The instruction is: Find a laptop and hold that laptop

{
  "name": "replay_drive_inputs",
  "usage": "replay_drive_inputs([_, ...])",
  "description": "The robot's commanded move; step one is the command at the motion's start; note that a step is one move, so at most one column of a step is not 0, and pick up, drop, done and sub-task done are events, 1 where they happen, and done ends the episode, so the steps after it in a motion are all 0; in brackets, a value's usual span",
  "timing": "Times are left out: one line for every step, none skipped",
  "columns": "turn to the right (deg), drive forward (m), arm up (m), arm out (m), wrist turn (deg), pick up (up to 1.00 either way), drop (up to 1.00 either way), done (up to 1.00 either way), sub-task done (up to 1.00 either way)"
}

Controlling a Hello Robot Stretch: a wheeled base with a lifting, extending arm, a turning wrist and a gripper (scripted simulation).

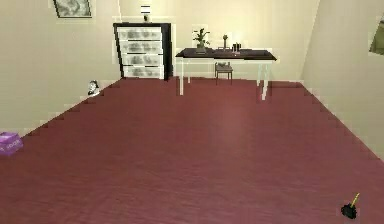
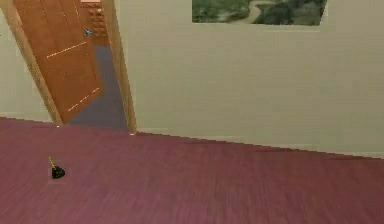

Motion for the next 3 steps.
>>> replay_drive_inputs([-24.0,0.00,0.00,0.00,0.0,0.00,0.00,0.00,0.00])
replay_drive_inputs([0.0,0.15,0.00,0.00,0.0,0.00,0.00,0.00,0.00])
replay_drive_inputs([-39.0,0.00,0.00,0.00,0.0,0.00,0.00,0.00,0.00])
